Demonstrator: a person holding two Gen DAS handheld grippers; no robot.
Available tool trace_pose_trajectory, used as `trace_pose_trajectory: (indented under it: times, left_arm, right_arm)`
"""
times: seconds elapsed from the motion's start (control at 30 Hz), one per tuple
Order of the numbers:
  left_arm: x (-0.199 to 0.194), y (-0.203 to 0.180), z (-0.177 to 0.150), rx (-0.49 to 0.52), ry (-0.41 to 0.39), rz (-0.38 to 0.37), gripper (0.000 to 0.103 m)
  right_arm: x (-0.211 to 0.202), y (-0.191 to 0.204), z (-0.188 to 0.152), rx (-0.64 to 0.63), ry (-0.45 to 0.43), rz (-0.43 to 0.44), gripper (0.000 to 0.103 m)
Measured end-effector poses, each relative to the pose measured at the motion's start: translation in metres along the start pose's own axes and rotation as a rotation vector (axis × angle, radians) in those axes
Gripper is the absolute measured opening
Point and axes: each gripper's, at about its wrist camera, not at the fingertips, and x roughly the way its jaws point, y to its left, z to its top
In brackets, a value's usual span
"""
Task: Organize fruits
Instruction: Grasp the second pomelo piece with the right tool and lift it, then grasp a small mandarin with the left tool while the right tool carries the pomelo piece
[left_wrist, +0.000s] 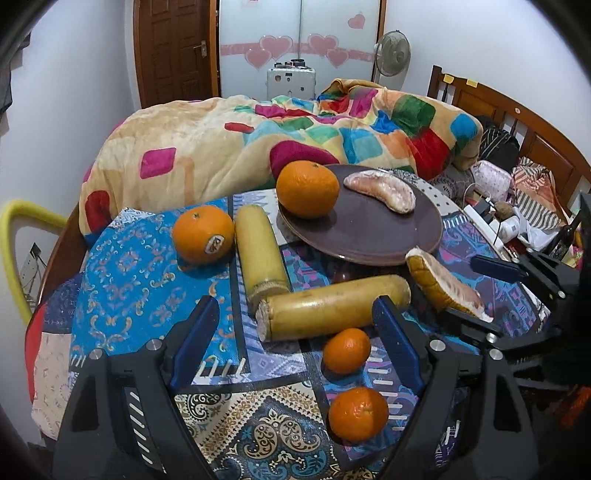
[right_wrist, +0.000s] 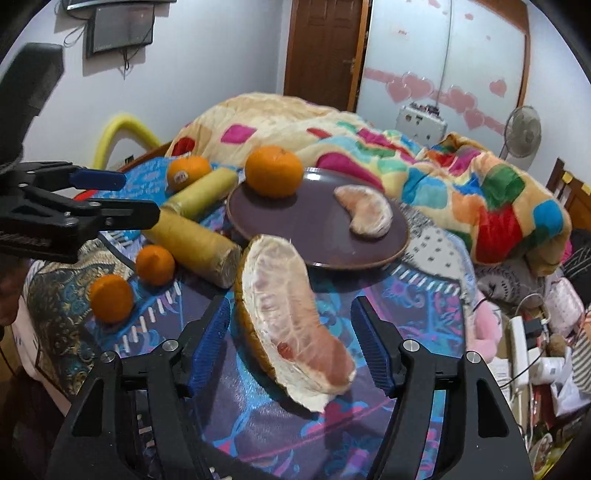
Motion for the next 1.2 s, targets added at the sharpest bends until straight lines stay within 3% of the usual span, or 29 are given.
trace_pose_trajectory:
  times: [0.17, 0.2, 0.47, 0.73, 0.8, 0.83, 1.03, 1.1, 1.2]
  left_arm:
    - [0.005, -0.004, -0.007, 0.0, 0.029, -0.024, 0.085]
    - [0.006, -0.005, -0.009, 0.0, 0.032, -0.027, 0.085]
    - [0.008, -0.015, -0.022, -0.009, 0.059, -0.077, 0.084]
    - [0.019, -0.026, -0.027, 0.004, 0.091, -0.08, 0.055]
    - [0.022, -0.027, -0.028, 0.004, 0.099, -0.087, 0.037]
    - [0.022, -0.028, -0.029, 0.003, 0.097, -0.077, 0.034]
    - [0.014, -0.026, -0.026, 0.007, 0.076, -0.074, 0.032]
    - [0.004, -0.027, -0.024, 0.016, 0.048, -0.069, 0.032]
    - [-0.009, -0.027, -0.016, 0.014, 0.015, -0.085, 0.032]
  right_arm:
    - [0.017, -0.008, -0.002, 0.044, 0.041, 0.052, 0.063]
    - [0.017, -0.008, -0.004, 0.056, 0.039, 0.064, 0.054]
    - [0.0, -0.009, -0.01, 0.089, 0.017, 0.077, 0.044]
    - [-0.017, -0.01, -0.023, 0.091, 0.003, 0.066, 0.042]
    - [-0.021, -0.012, -0.025, 0.097, -0.006, 0.057, 0.042]
    - [-0.023, -0.014, -0.025, 0.102, -0.01, 0.055, 0.042]
    - [-0.031, -0.021, -0.022, 0.123, -0.043, 0.042, 0.041]
    - [-0.032, -0.023, -0.018, 0.128, -0.053, 0.042, 0.029]
    - [-0.033, -0.028, -0.012, 0.14, -0.06, 0.053, 0.021]
